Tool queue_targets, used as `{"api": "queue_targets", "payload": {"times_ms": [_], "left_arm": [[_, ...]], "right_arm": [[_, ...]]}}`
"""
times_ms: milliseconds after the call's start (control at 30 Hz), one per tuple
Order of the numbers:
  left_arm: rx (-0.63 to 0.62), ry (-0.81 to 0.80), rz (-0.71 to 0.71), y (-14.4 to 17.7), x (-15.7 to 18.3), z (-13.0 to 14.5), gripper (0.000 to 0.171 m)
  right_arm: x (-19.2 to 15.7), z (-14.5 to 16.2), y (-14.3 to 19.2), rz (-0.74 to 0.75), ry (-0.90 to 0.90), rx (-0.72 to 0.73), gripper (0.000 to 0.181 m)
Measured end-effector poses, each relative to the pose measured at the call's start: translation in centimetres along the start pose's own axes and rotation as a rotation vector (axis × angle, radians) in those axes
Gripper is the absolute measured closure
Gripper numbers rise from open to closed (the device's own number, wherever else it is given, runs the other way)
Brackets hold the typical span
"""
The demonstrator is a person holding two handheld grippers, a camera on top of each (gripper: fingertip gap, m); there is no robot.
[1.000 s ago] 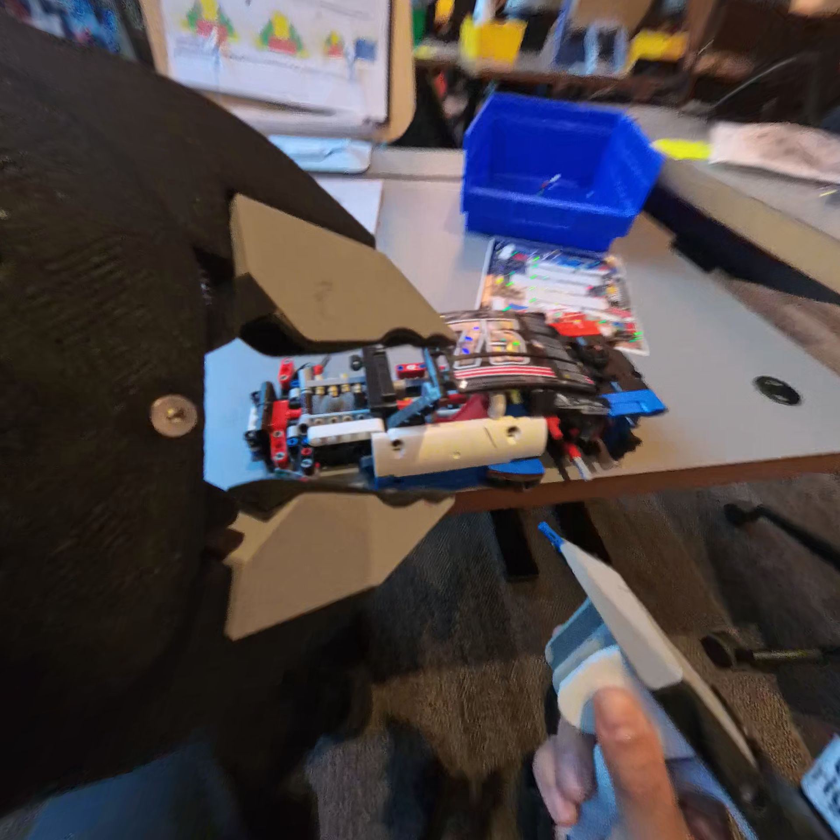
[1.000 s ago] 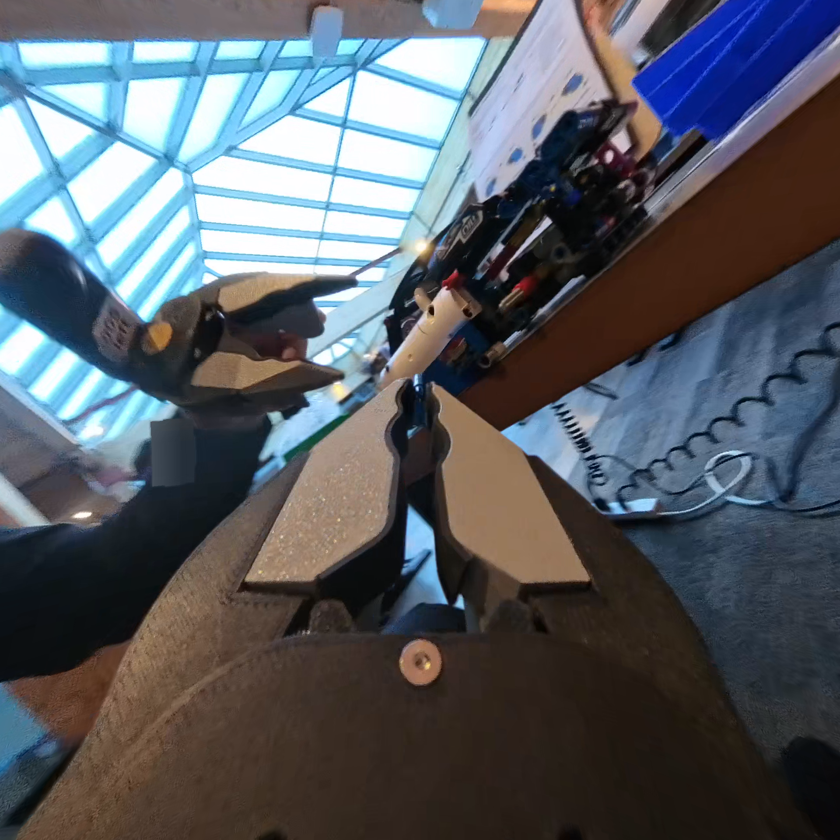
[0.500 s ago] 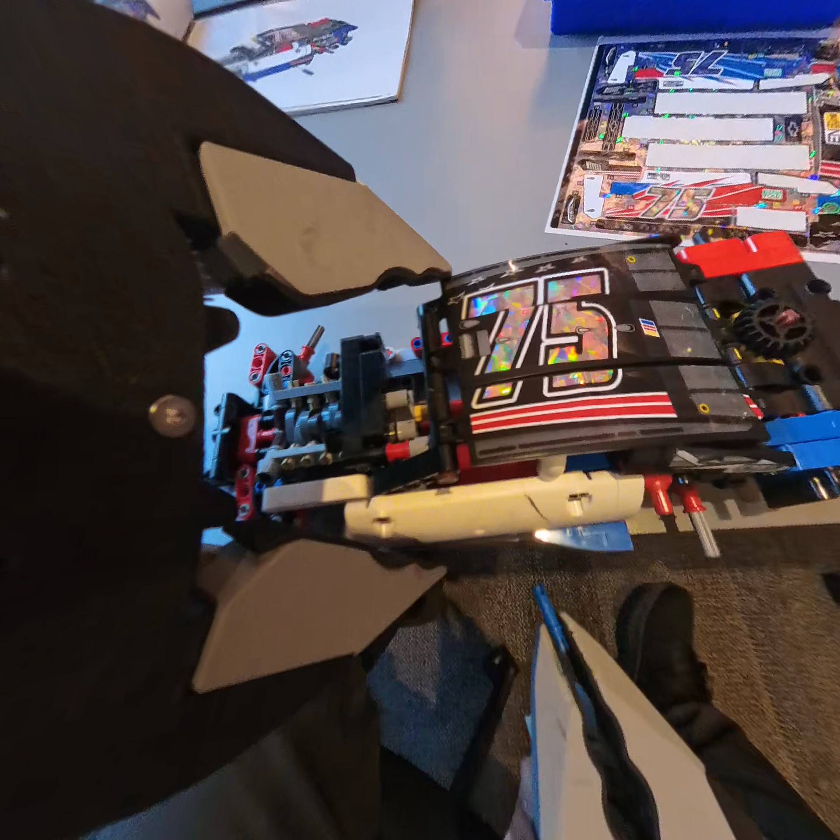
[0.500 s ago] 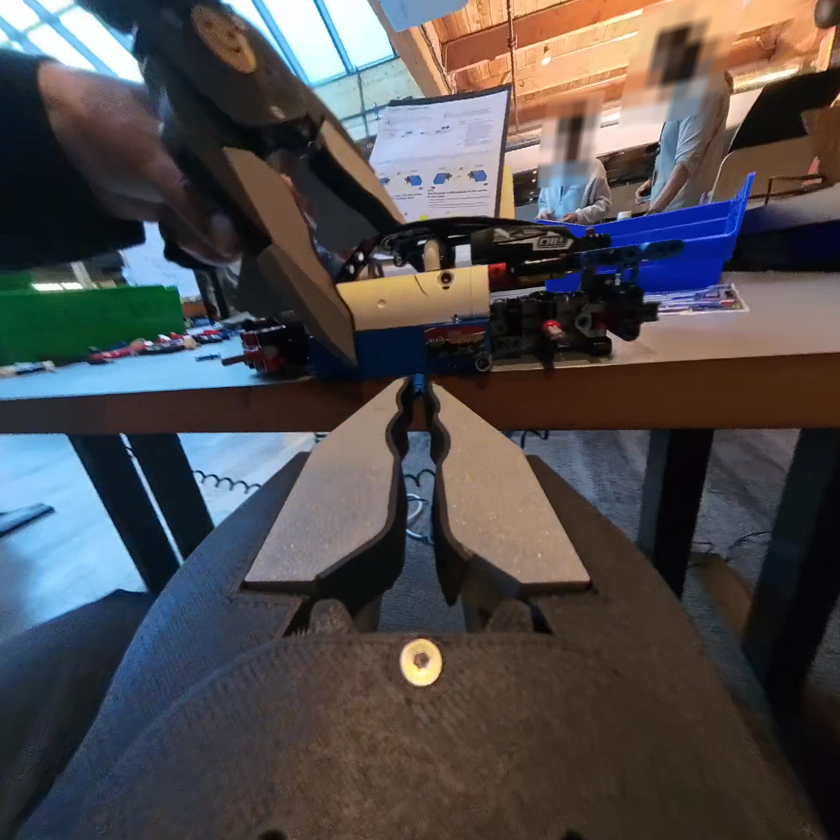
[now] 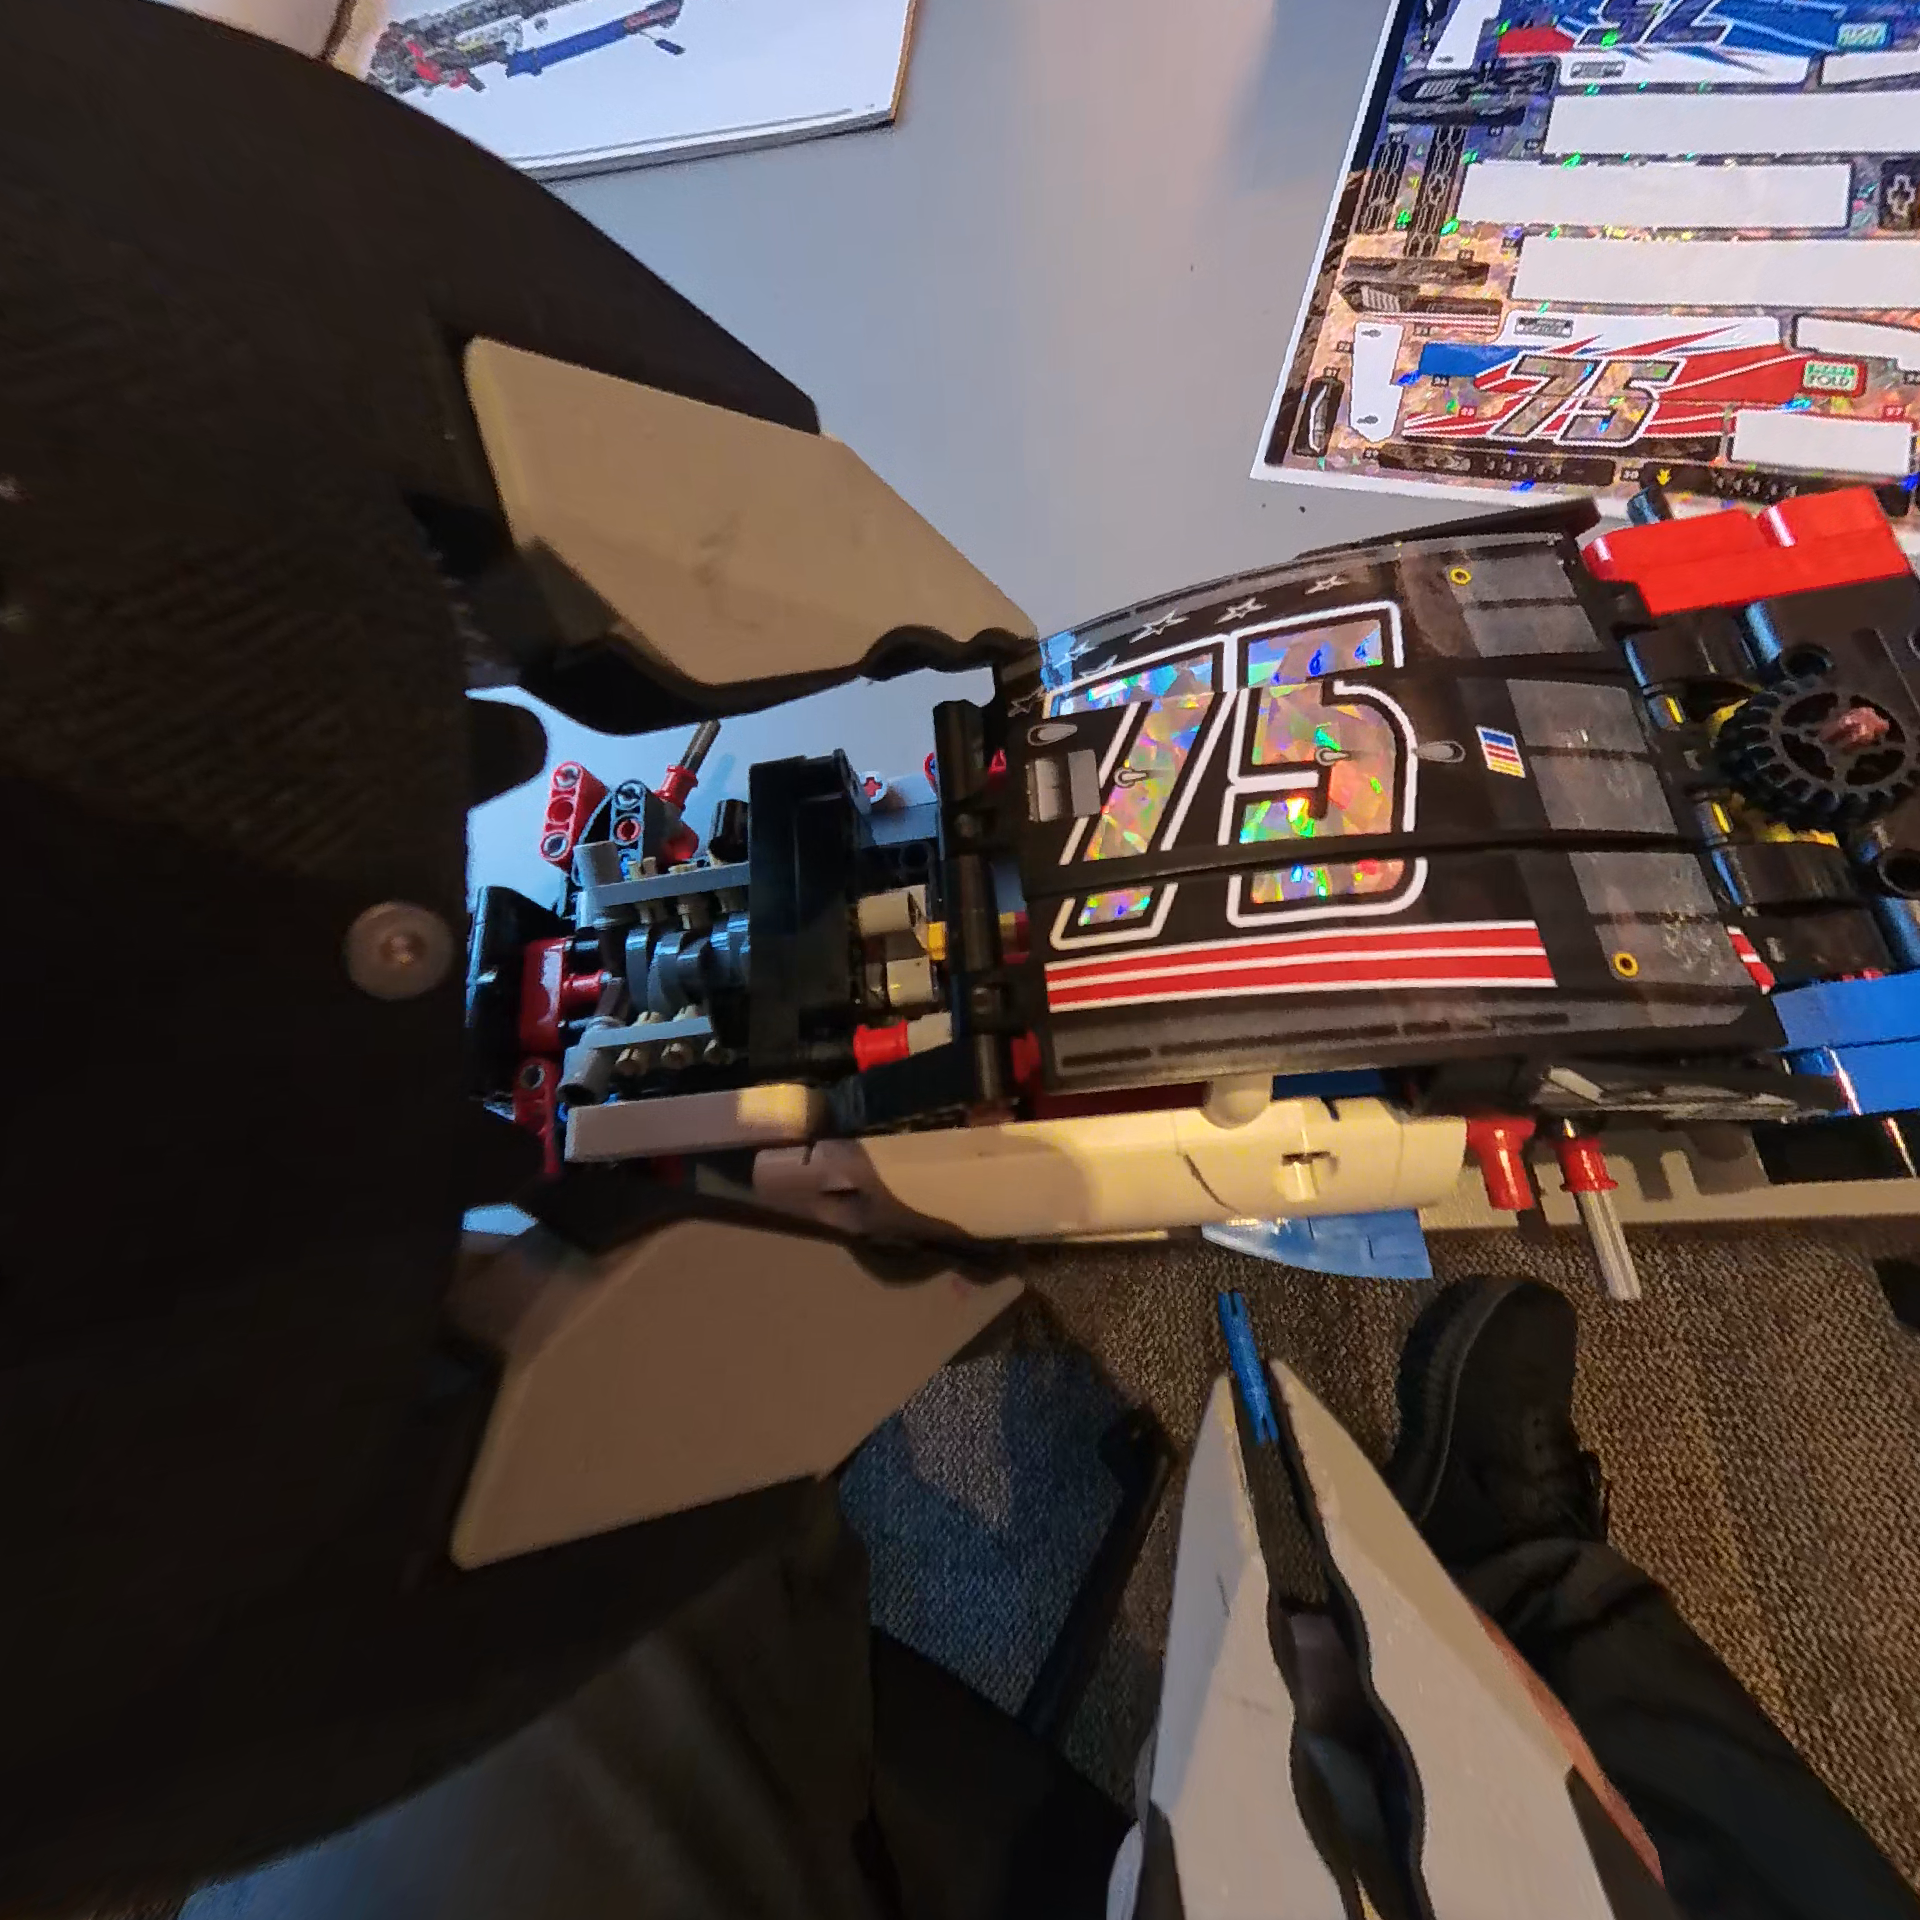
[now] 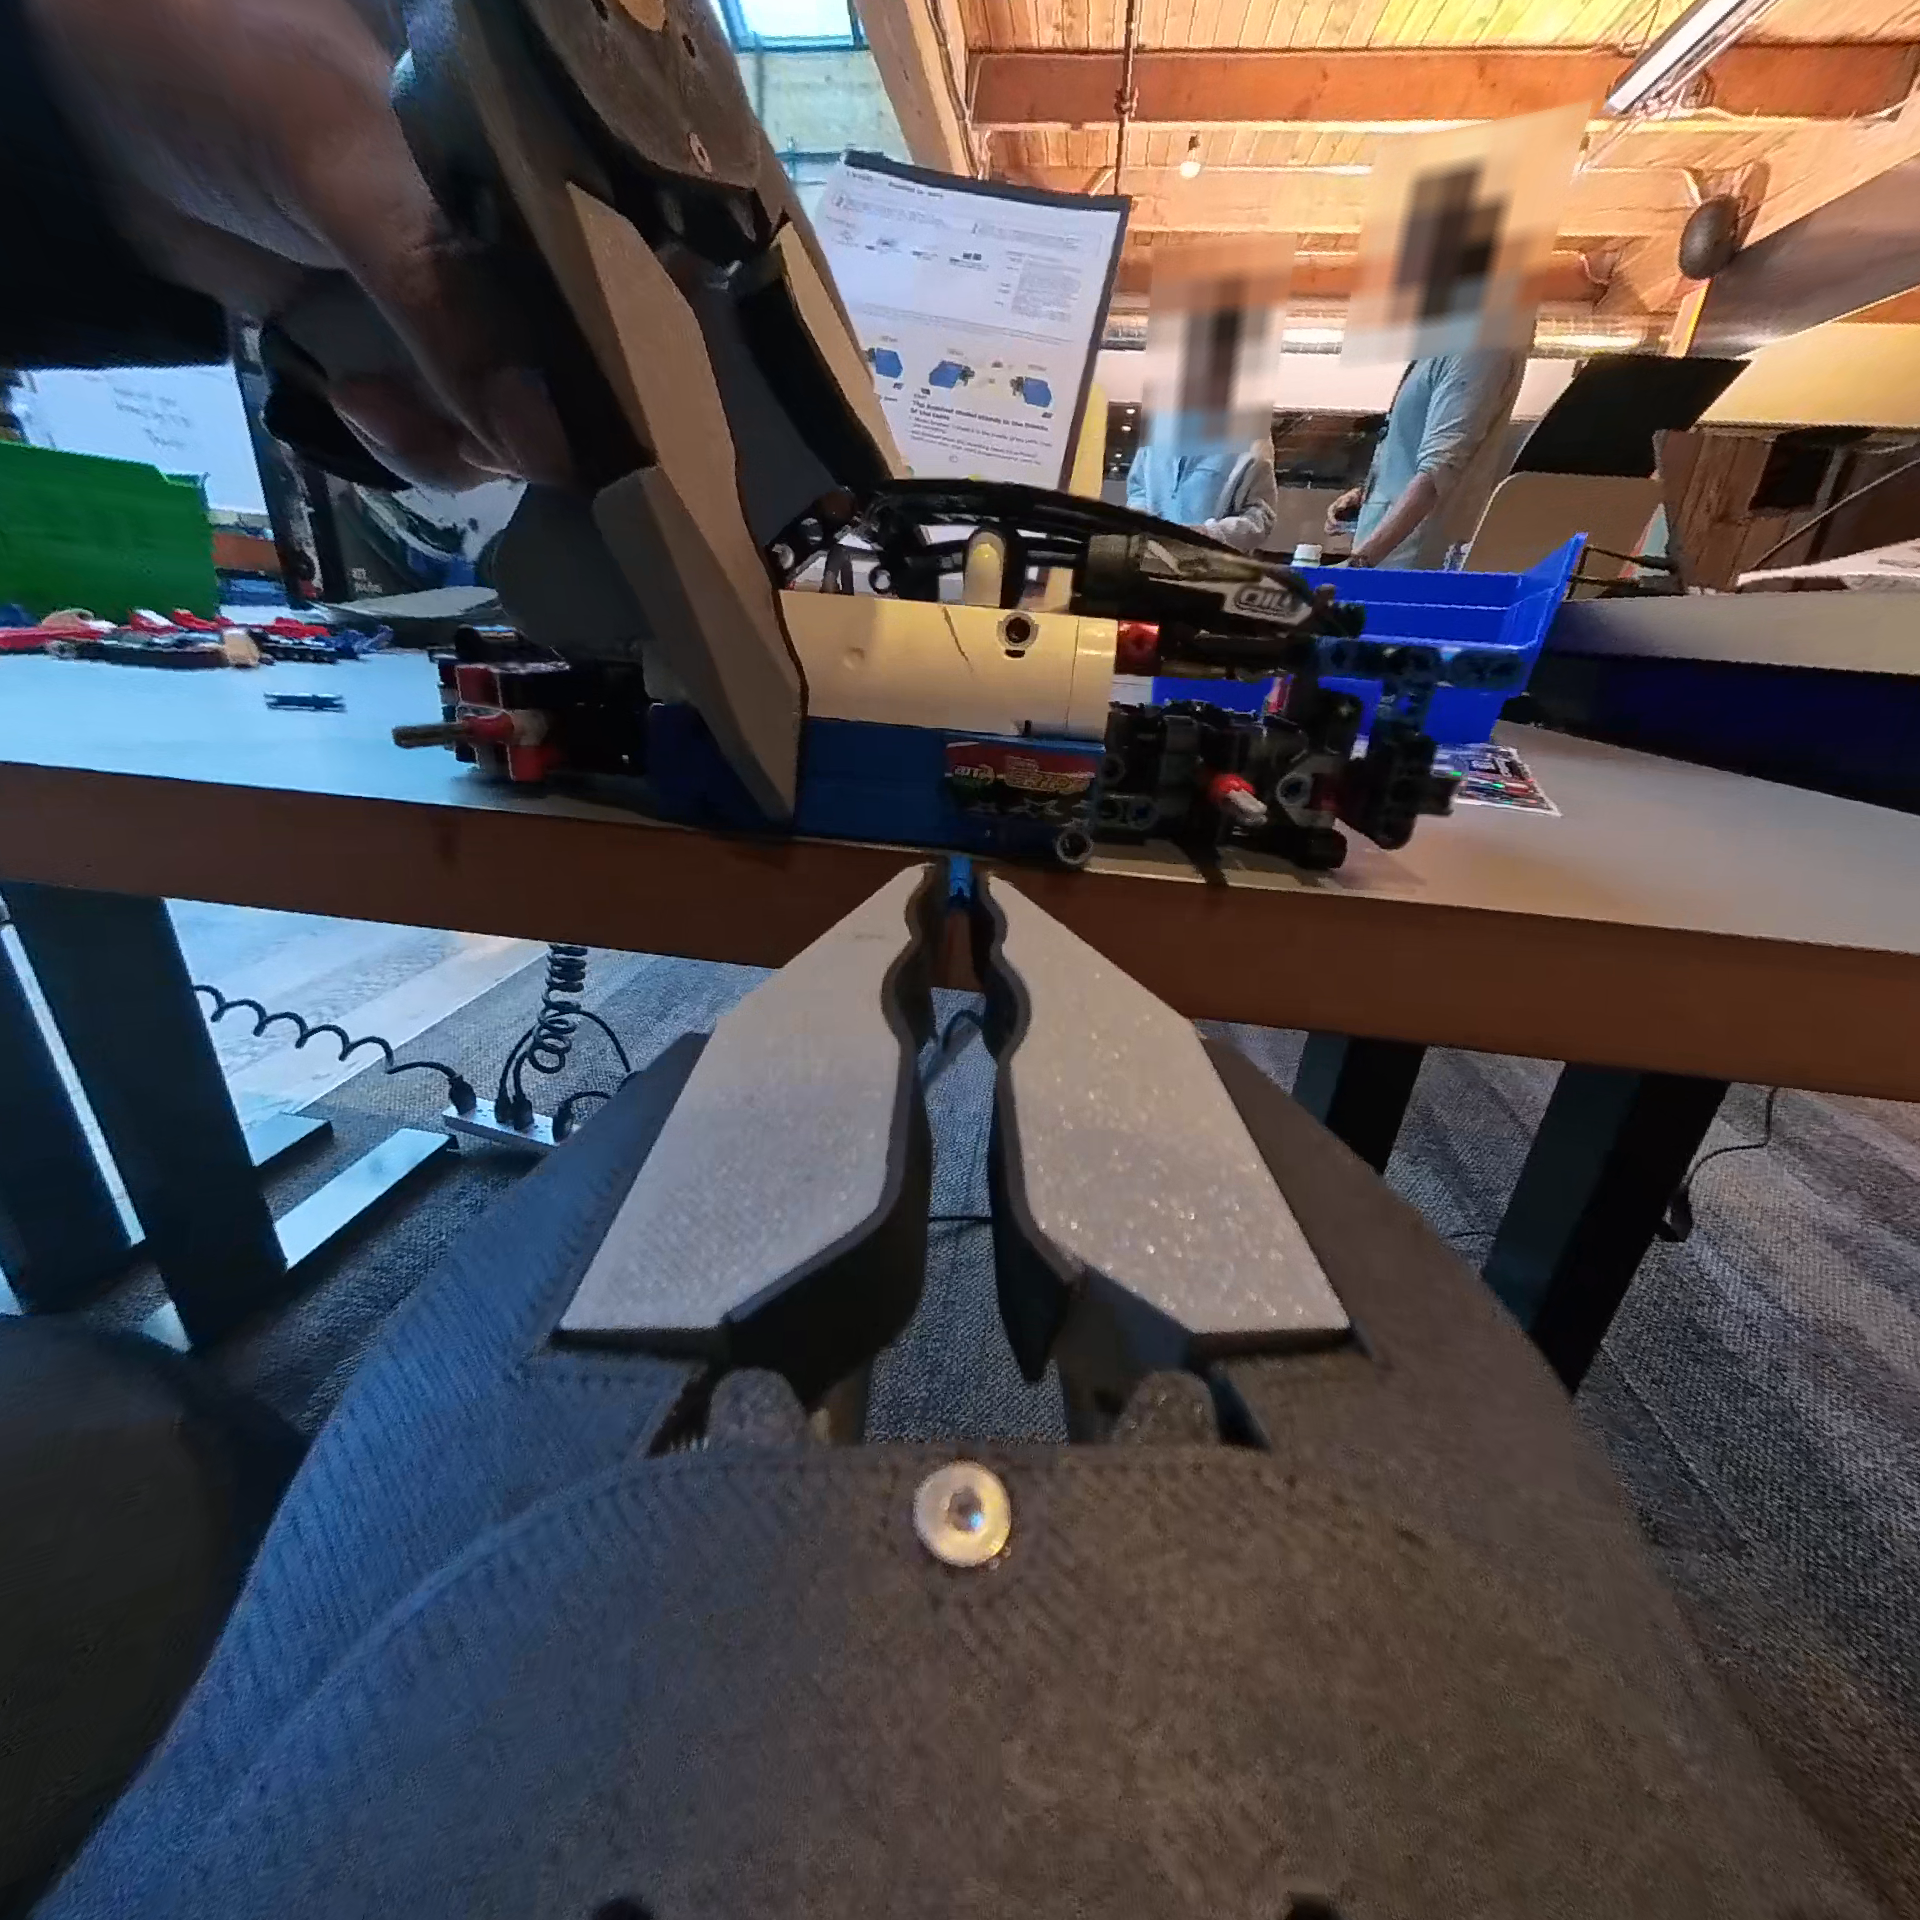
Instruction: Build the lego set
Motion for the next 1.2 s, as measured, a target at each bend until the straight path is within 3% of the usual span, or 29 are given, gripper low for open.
{"api": "queue_targets", "payload": {"times_ms": [1200], "left_arm": [[0.016, -0.012, 0.009, 0.29, 0.92, -0.03, 0.067]], "right_arm": [[0.11, -0.05, -0.62, 0.016, -0.003, 0.021, 0.179]]}}
Point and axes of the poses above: each gripper's, where its closed fingertips meet, y back along the fingers, z out of its underside, x = y × z across the jaws, the point moved 10 cm from there along y, back along the fingers, and after that the axes turned 12 degrees about -y, right-handed, at the moved point
